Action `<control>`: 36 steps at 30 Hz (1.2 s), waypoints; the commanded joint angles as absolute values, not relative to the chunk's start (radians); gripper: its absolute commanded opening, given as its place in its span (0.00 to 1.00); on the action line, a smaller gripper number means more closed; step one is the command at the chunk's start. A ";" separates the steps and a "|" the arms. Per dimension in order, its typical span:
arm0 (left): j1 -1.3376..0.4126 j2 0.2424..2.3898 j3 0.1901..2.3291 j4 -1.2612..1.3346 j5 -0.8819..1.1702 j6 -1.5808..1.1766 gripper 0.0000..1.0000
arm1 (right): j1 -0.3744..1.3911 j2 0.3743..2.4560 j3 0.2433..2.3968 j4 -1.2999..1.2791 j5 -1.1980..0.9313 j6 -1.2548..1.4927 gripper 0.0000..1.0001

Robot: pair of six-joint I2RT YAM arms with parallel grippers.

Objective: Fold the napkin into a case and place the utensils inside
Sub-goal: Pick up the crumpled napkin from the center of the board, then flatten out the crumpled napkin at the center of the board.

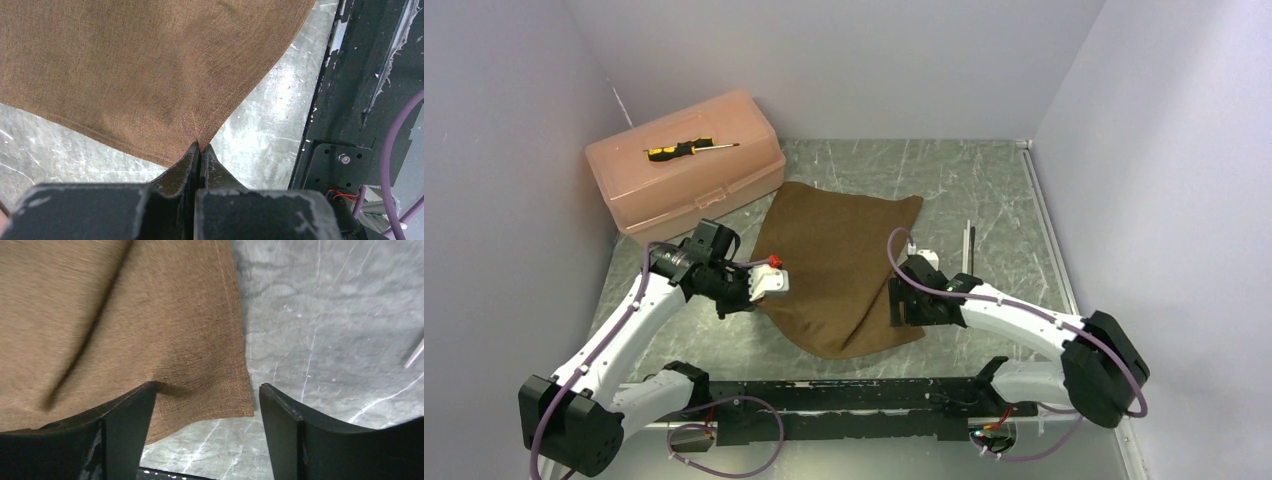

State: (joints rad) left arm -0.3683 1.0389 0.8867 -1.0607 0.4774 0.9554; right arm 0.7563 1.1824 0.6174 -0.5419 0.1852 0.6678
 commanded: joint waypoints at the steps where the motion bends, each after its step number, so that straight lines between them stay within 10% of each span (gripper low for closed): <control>1: -0.373 1.036 0.926 -1.083 0.497 0.941 0.03 | 0.758 1.242 0.592 -0.509 0.146 0.724 0.75; 7: -0.373 1.038 0.928 -1.068 0.496 0.935 0.03 | 0.757 1.261 0.596 -0.476 0.174 0.738 0.40; 11: -0.373 1.033 0.910 -1.070 0.483 0.954 0.03 | 0.756 1.257 0.621 -0.538 0.250 0.760 0.00; 36: -0.372 1.070 1.034 -0.919 0.444 0.801 0.03 | 0.532 1.002 1.069 -1.072 0.651 0.686 0.00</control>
State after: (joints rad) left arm -0.3691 1.0779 0.9958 -0.9680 0.4652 0.8471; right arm 0.6189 1.0702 0.9871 -0.9993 0.5613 0.7776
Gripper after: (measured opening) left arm 0.034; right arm 0.010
